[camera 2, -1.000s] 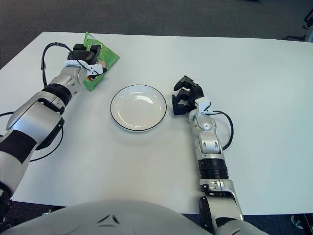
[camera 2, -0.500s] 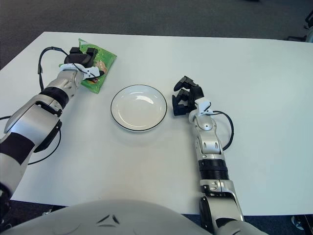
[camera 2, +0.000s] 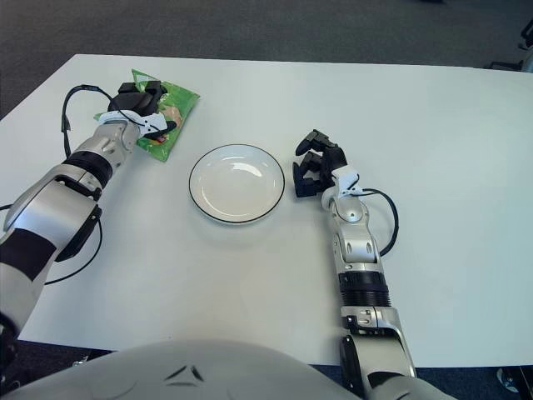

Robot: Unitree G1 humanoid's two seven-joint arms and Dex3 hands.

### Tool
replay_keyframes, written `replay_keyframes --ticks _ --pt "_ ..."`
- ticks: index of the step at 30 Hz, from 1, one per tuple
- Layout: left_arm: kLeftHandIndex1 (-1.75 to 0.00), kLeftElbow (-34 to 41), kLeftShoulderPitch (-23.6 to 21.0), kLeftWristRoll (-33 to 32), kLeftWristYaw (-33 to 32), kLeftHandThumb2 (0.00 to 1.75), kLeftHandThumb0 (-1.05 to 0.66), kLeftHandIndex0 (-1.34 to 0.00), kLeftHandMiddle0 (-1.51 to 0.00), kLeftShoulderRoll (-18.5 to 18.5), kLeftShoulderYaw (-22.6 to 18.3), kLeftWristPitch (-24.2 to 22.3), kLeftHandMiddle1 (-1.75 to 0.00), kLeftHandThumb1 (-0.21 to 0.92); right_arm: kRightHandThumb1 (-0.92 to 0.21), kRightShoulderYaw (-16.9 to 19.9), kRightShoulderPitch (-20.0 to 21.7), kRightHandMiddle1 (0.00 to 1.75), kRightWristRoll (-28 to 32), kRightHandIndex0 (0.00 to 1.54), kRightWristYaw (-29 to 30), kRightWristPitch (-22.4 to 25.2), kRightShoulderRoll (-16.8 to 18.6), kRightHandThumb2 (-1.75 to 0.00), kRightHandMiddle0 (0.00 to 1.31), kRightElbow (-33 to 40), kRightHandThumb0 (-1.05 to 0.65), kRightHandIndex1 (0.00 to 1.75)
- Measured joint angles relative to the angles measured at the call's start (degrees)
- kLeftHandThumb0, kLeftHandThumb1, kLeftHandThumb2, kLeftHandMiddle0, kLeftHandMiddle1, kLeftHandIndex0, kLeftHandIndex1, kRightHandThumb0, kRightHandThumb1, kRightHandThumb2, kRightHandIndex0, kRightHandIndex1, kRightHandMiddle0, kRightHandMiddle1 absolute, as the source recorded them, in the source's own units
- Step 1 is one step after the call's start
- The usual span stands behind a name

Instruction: Put the snack into the plate.

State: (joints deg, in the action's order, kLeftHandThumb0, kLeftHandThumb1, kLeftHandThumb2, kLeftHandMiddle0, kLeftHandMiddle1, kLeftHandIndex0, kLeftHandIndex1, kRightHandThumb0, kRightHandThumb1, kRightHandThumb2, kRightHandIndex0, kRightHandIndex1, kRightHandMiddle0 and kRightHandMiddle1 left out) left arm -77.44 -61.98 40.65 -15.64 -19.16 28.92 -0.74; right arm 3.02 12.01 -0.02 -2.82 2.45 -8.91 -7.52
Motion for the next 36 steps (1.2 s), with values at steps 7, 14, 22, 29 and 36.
replay_keyframes --ticks 7,14,22,29,36 --pt "-1.74 0.3 0.7 -1.1 -3.9 1.43 0.00 -0.53 -0.82 0.0 -1.4 2.5 -1.50 0.15 -0.04 0.0 0.0 1.75 0.1 0.84 -0.1 0.1 0.0 -1.62 0.59 0.0 0.00 1.69" --pt "-1.75 0.4 1.3 -1.1 -7.0 1.49 0.00 -0.56 -0.85 -0.2 -1.5 4.9 -1.51 0.11 -0.04 0.0 -0.1 1.75 0.1 0.84 -0.3 0.1 -0.1 -1.63 0.59 0.1 0.00 1.70" --pt "-1.75 0.8 1.2 -1.6 -7.9 1.55 0.00 -0.57 -0.83 -1.1 -1.8 8.0 -1.60 0.08 -0.04 0.0 -0.1 1.75 0.2 0.83 -1.0 0.1 -0.2 -1.63 0.59 0.1 0.00 1.71" --pt "-1.75 1.0 1.0 -1.9 -7.6 1.62 0.00 -0.63 -0.88 -2.1 -2.0 11.7 -1.60 0.01 -0.04 -0.1 -0.1 1.75 0.2 0.83 -1.1 0.1 -0.3 -1.63 0.59 0.0 0.00 1.71" --pt "-1.75 2.5 -0.1 -2.4 -5.2 1.63 0.00 -0.63 -0.88 -4.2 -3.2 15.9 -1.62 0.00 -0.04 -0.2 0.2 1.75 0.2 0.83 -2.0 0.2 -0.9 -1.63 0.59 -1.1 0.00 1.72"
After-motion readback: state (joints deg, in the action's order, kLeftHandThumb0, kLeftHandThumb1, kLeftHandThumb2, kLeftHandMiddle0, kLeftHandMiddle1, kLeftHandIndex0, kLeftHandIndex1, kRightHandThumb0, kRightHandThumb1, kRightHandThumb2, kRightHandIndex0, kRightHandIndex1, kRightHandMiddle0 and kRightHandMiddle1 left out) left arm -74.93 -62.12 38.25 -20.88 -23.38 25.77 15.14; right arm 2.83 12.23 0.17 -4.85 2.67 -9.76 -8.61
